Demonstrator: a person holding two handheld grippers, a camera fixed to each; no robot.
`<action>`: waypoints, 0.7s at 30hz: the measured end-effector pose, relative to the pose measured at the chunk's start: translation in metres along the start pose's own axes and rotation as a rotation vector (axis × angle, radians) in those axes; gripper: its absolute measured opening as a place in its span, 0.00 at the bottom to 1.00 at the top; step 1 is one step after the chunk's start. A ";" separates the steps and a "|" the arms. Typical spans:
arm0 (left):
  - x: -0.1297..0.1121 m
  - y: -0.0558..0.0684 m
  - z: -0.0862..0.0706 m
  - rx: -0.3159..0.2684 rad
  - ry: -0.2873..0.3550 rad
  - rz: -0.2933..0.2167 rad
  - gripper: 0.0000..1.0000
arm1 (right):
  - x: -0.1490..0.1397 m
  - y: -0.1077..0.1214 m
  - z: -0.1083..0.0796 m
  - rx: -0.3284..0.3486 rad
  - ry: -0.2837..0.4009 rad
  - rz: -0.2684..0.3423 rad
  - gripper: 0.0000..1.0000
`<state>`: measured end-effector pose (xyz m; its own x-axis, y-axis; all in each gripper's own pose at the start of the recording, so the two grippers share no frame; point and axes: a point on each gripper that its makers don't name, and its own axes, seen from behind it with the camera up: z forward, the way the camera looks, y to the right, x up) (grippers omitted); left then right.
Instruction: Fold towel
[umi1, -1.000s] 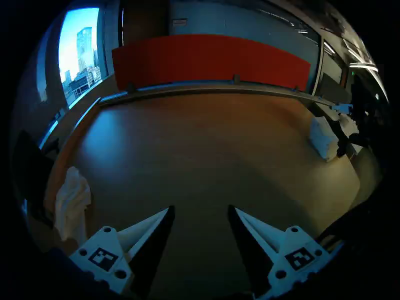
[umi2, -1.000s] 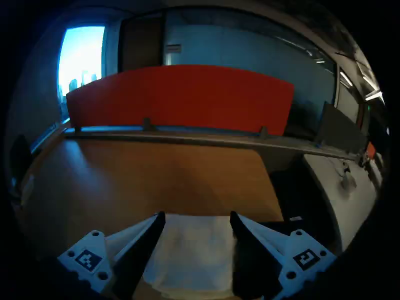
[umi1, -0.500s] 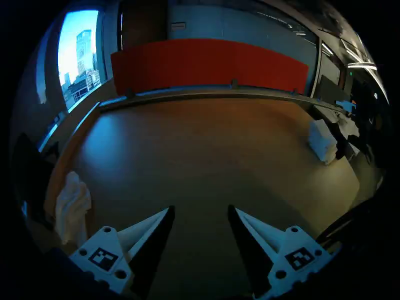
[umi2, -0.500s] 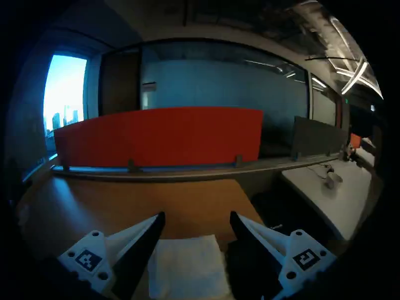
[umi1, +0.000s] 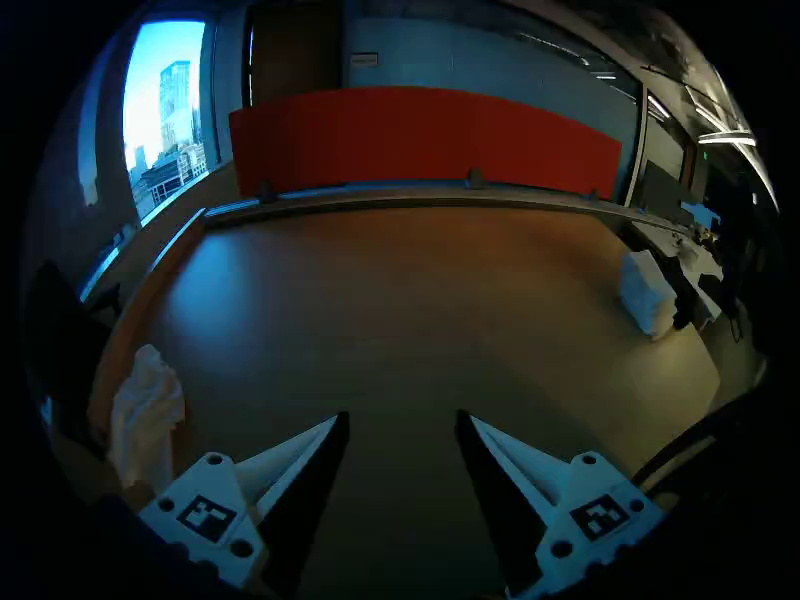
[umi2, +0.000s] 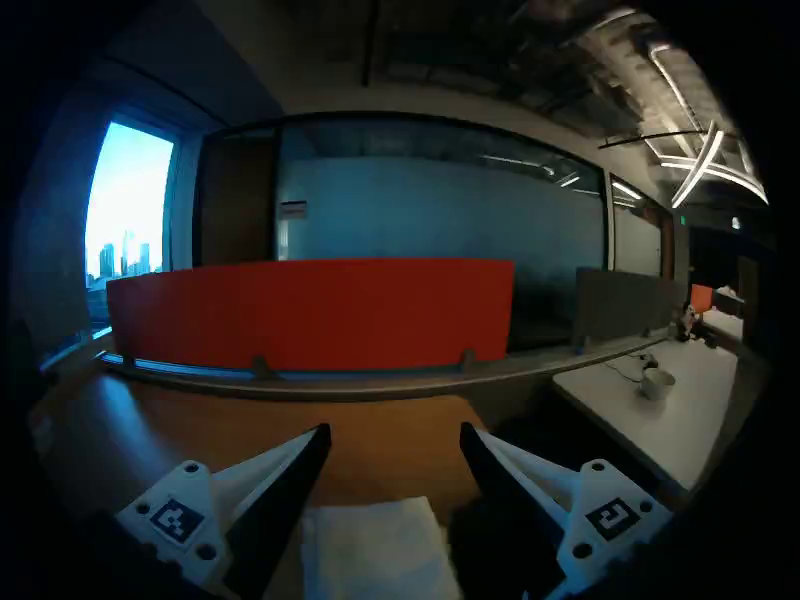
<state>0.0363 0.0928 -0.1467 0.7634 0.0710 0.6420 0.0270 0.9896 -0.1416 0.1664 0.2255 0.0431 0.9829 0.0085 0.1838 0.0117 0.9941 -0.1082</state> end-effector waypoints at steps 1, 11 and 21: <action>0.001 0.000 0.000 0.002 0.006 -0.004 0.78 | 0.003 -0.002 -0.003 0.001 0.009 -0.004 1.00; 0.036 -0.008 0.003 0.010 0.122 -0.078 0.78 | 0.016 -0.020 -0.022 0.006 0.055 -0.027 1.00; 0.103 -0.029 0.008 0.034 0.306 -0.098 0.78 | 0.014 -0.042 -0.035 0.033 0.052 -0.015 1.00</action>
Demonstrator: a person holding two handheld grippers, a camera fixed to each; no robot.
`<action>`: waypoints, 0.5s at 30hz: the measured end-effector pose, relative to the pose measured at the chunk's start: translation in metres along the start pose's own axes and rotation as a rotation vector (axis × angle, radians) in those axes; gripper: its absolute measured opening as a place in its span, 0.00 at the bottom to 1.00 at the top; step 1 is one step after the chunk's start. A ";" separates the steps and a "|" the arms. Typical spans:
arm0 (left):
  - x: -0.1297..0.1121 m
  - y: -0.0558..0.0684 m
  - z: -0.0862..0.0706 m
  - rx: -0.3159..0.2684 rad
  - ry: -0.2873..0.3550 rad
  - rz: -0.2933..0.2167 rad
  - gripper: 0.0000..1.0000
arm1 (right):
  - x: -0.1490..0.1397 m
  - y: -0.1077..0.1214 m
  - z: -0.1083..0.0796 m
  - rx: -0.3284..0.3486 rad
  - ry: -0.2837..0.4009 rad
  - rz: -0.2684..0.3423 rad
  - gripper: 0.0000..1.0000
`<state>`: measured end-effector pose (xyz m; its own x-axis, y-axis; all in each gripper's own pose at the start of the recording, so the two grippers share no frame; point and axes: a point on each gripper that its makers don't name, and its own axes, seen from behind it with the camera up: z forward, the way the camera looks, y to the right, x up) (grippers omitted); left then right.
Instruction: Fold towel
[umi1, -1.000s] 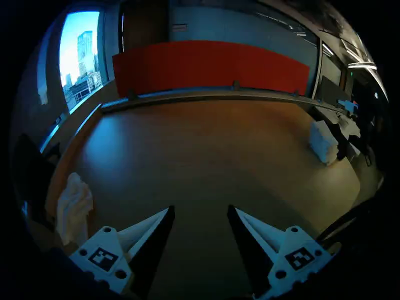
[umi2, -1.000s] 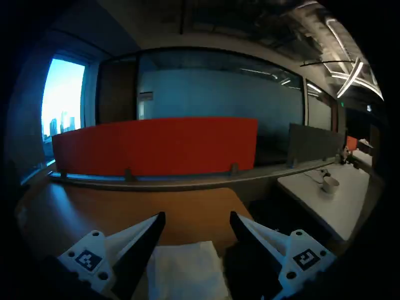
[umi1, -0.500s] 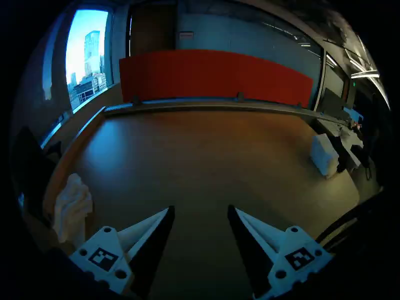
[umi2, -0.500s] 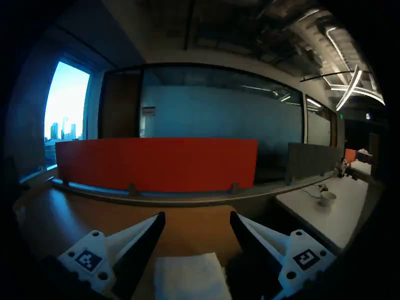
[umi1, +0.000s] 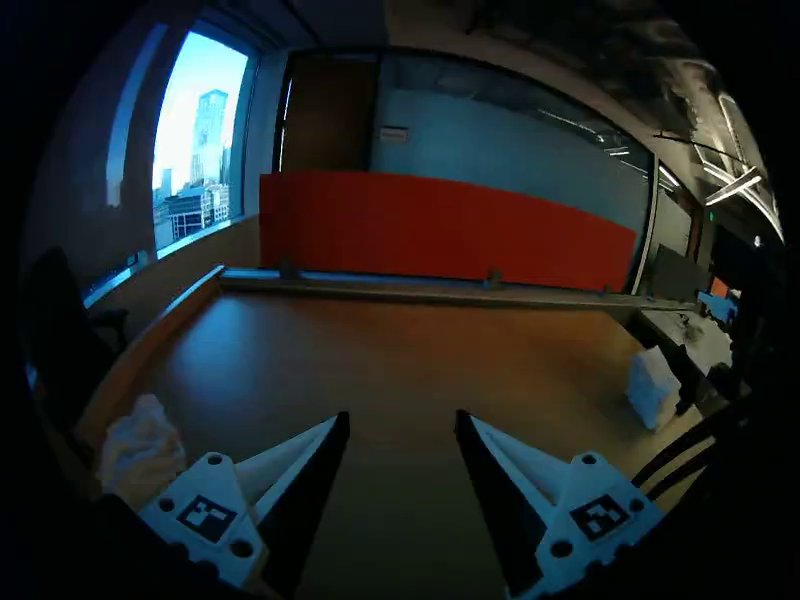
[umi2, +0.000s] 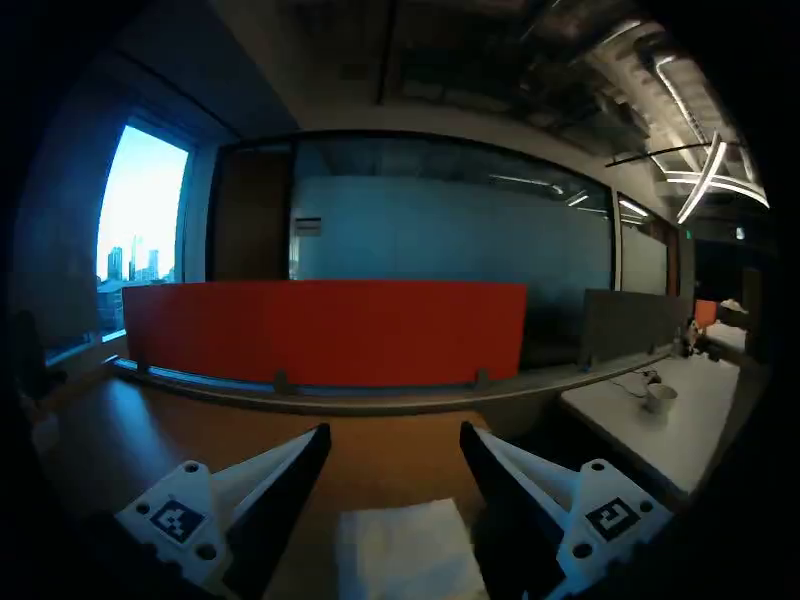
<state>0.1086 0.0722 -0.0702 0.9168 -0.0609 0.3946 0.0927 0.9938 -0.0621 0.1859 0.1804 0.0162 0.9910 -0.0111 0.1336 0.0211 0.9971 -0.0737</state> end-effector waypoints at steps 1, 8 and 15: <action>0.006 -0.002 0.002 0.007 0.018 0.007 0.78 | 0.001 -0.002 -0.001 0.002 0.002 0.000 1.00; 0.045 -0.016 0.018 0.039 0.116 0.045 0.77 | 0.012 -0.018 -0.010 0.016 0.015 -0.010 1.00; 0.078 -0.031 0.029 0.059 0.198 0.047 0.77 | 0.025 -0.041 -0.016 0.030 0.031 -0.004 1.00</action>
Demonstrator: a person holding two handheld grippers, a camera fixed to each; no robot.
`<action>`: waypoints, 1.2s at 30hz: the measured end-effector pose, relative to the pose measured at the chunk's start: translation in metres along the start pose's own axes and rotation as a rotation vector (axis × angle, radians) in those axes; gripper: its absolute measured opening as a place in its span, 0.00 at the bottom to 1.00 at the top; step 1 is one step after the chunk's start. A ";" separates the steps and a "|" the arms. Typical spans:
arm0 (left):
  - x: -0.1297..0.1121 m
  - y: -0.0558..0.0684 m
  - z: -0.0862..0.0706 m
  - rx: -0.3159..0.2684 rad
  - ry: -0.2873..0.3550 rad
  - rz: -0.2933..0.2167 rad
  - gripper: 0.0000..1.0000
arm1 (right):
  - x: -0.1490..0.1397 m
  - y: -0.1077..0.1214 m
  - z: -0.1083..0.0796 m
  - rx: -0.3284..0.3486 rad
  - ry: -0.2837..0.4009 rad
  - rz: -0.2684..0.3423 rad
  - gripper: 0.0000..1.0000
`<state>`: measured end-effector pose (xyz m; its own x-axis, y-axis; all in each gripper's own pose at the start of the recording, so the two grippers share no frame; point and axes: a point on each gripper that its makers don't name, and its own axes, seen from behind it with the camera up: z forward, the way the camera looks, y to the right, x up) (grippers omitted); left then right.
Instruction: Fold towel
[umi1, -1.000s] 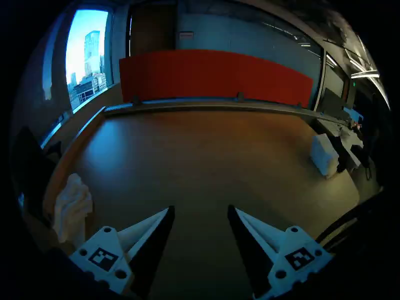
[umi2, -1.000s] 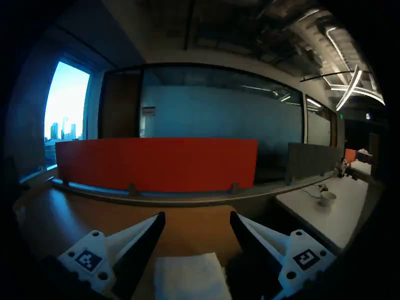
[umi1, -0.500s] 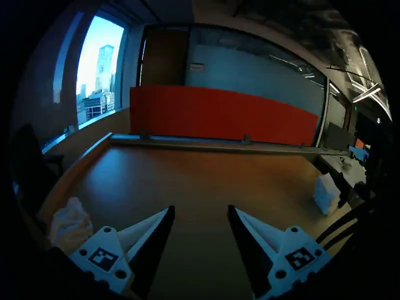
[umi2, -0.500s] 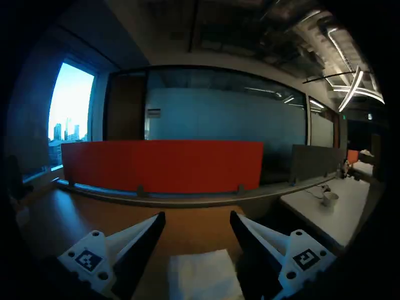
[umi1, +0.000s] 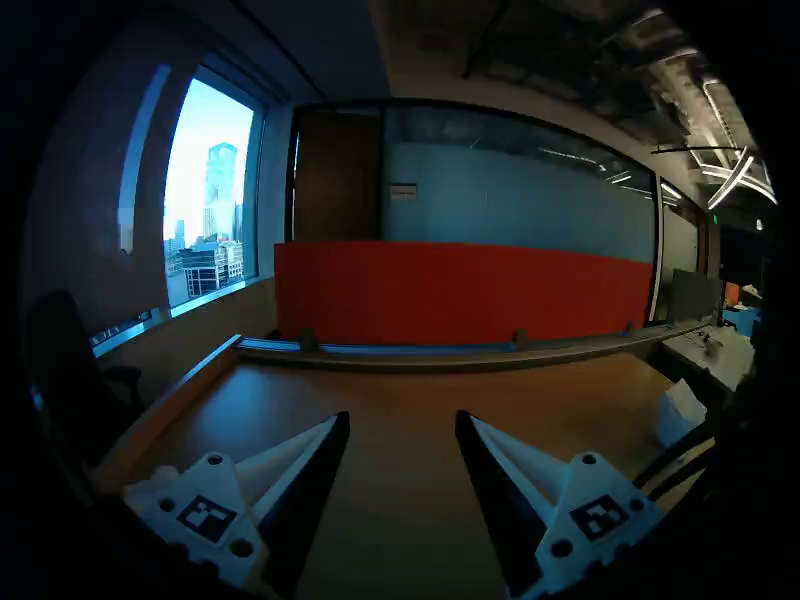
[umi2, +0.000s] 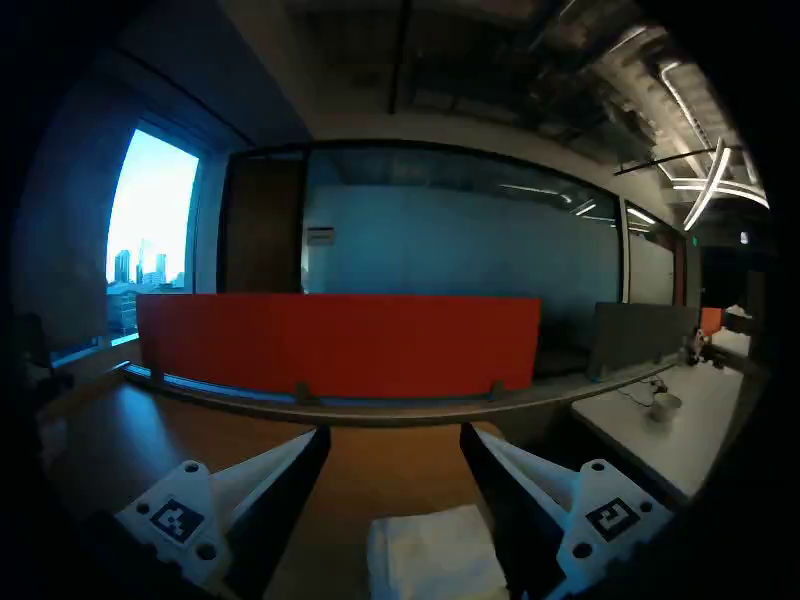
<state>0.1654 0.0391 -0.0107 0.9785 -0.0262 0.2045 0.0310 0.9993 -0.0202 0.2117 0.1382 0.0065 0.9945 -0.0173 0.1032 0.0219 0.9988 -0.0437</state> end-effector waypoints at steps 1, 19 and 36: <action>0.003 -0.002 0.002 0.003 0.010 -0.001 0.77 | 0.002 -0.004 -0.001 0.002 0.003 0.003 1.00; 0.048 -0.003 0.014 -0.033 0.117 -0.013 0.77 | 0.027 -0.093 -0.013 0.050 0.041 0.049 1.00; 0.050 -0.020 0.008 -0.005 0.132 0.009 0.77 | 0.047 -0.137 -0.009 0.088 0.082 0.133 0.99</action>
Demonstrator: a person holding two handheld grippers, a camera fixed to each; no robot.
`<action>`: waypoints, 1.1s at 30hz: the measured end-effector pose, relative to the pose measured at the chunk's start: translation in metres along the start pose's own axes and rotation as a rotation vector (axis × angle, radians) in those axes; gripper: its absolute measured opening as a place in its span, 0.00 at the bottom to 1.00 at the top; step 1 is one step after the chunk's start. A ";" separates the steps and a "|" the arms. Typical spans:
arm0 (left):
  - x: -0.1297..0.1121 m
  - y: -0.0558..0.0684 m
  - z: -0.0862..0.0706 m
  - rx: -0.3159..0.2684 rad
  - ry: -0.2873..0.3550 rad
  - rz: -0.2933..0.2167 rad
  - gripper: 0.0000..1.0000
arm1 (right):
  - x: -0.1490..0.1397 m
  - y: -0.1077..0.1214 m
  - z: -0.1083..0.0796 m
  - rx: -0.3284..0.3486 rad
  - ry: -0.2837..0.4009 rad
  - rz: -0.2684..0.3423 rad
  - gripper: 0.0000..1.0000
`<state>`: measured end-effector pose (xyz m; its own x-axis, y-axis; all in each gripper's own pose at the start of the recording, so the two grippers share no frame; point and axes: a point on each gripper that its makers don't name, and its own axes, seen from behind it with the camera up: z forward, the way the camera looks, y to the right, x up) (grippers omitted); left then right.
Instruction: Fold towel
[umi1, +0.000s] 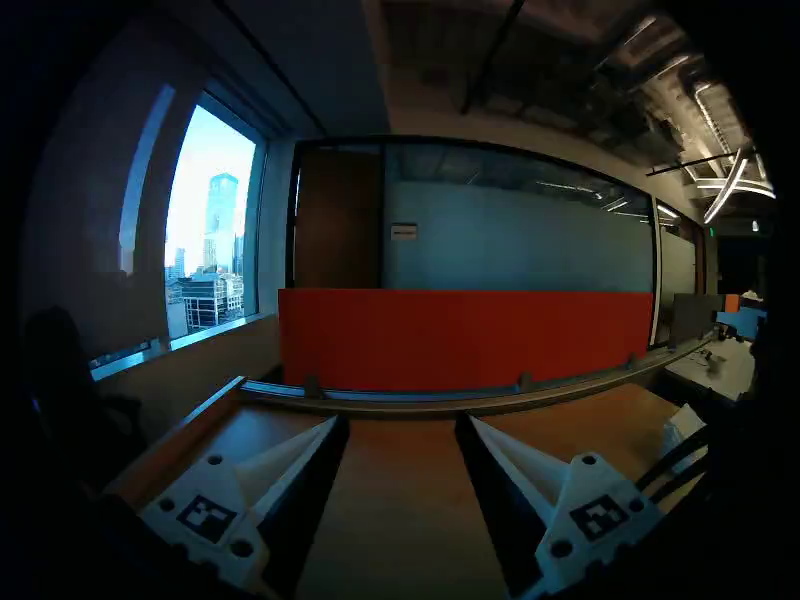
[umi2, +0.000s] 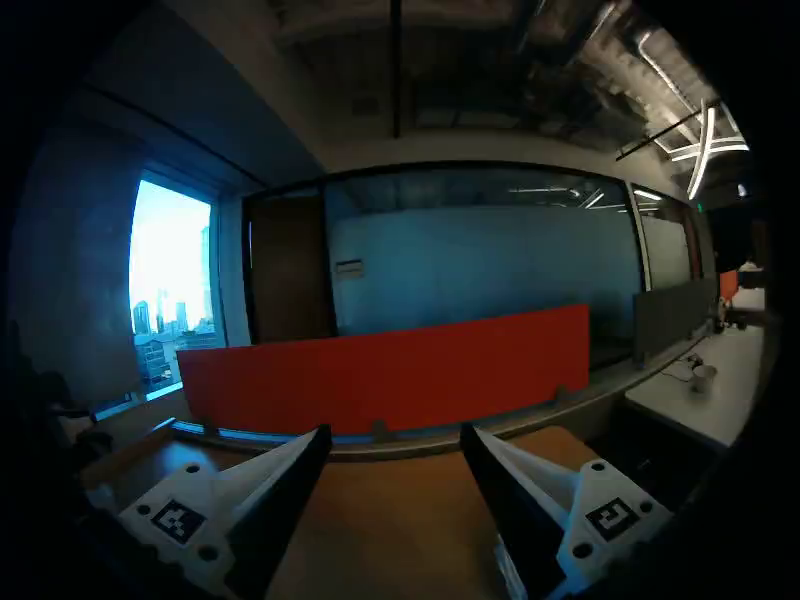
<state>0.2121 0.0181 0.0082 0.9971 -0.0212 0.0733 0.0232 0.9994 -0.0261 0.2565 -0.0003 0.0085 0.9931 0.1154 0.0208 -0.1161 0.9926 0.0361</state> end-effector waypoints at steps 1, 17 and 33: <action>0.001 -0.001 0.000 0.001 0.003 0.003 0.77 | 0.001 -0.001 0.000 0.001 0.001 -0.002 0.99; -0.011 -0.006 -0.002 0.017 0.011 0.037 0.78 | -0.008 -0.021 -0.002 0.002 -0.024 -0.044 0.99; -0.054 -0.007 -0.004 0.000 0.063 0.045 0.77 | -0.031 -0.047 -0.011 0.024 -0.019 -0.057 0.99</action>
<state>0.1589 0.0120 0.0003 0.9997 0.0222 0.0095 -0.0219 0.9994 -0.0277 0.2314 -0.0497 -0.0045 0.9976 0.0581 0.0372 -0.0603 0.9963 0.0614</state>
